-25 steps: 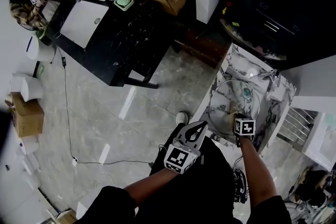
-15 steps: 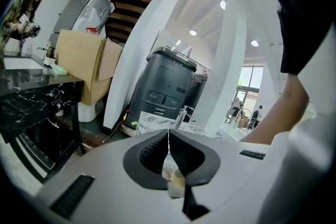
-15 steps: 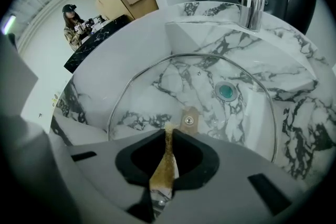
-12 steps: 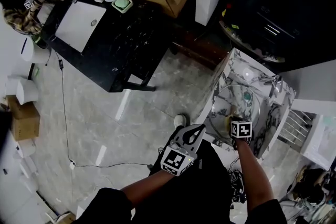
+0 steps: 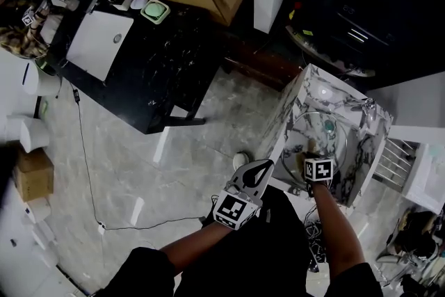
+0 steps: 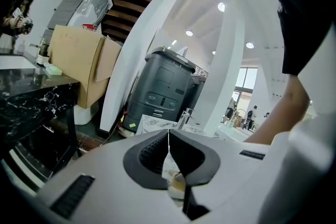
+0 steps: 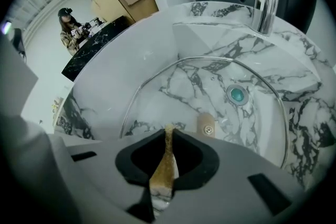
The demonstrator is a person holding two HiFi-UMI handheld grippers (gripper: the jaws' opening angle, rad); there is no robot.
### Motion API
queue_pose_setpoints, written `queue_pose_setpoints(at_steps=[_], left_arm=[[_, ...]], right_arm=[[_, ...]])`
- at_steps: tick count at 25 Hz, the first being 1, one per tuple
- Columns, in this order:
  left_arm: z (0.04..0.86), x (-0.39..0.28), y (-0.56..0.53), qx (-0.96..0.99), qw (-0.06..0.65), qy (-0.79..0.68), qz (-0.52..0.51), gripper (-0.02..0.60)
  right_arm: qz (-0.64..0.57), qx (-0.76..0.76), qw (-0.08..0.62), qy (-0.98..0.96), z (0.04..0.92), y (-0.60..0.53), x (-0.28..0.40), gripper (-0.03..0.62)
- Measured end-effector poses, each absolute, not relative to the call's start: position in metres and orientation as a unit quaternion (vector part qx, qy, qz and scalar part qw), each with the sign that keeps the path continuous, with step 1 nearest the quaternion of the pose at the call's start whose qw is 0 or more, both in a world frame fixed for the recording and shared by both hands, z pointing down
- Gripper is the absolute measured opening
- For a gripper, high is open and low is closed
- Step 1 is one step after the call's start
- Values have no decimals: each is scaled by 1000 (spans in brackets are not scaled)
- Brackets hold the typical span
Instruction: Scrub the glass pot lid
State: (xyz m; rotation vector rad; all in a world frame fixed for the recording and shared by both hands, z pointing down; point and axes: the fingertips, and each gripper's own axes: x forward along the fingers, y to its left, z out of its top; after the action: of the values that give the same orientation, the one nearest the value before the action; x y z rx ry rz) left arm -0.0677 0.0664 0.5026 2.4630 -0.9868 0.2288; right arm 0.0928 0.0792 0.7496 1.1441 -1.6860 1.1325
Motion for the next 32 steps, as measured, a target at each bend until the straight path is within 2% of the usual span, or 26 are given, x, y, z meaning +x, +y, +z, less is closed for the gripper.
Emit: queue_pose_setpoints(at_steps=[15, 32], left_arm=[[507, -78, 38, 911, 220, -335, 102, 18], [512, -44, 18, 913, 224, -320, 114, 18]], right_arm=[[452, 452, 380, -669, 748, 56, 55, 58], [445, 478, 353, -670, 745, 15, 49, 58]])
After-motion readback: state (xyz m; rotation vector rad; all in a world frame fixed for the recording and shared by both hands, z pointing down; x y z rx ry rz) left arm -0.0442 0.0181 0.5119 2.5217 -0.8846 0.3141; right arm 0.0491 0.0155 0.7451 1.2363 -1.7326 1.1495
